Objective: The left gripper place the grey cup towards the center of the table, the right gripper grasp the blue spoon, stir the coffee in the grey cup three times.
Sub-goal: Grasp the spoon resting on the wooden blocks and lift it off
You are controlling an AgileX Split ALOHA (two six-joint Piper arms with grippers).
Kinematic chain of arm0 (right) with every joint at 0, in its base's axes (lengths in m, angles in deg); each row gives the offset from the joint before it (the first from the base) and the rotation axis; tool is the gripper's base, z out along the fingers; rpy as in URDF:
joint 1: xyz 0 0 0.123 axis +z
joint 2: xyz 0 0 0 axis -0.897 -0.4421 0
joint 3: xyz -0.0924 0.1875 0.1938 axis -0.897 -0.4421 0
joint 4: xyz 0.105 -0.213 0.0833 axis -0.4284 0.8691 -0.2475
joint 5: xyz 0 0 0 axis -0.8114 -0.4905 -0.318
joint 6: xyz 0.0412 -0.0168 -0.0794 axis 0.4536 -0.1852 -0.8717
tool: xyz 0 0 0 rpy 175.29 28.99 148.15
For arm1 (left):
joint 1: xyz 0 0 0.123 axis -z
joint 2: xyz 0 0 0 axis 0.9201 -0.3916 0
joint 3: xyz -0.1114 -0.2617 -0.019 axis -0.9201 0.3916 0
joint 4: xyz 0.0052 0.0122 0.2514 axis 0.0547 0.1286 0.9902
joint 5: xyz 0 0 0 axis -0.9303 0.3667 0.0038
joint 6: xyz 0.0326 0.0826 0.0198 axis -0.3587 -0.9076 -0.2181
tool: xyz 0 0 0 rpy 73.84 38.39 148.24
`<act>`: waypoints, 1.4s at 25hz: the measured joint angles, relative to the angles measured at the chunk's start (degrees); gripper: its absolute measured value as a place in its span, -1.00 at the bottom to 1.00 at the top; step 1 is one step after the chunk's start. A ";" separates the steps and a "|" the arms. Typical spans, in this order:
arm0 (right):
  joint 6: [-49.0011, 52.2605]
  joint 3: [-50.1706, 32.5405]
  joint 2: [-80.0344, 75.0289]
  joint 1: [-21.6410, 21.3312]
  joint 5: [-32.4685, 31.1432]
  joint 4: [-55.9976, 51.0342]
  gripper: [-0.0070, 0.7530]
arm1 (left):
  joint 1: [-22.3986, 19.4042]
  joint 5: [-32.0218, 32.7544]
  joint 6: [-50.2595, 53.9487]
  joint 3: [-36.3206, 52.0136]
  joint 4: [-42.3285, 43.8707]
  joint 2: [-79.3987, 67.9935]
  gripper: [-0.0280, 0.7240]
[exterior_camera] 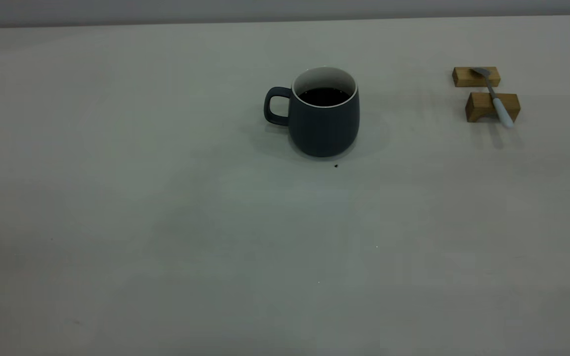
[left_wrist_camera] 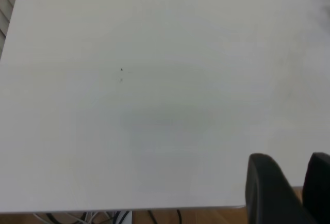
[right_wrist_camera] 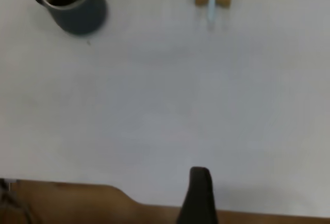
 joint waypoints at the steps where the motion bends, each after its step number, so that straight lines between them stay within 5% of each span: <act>1: -0.25 1.18 -3.51 0.00 1.33 0.06 0.93 | 0.00 0.00 0.00 0.00 0.00 0.00 -0.28; 12: -5.46 12.29 -41.87 0.07 11.94 -1.29 0.89 | 0.00 0.00 0.00 0.00 0.00 0.00 -0.28; 22: -5.78 17.24 -67.49 5.02 23.39 -0.92 0.87 | 0.00 0.00 0.00 0.00 0.00 0.00 -0.28; 35: -5.84 34.27 -91.70 5.09 25.64 2.14 0.85 | 0.00 0.00 0.00 0.00 0.00 0.00 -0.28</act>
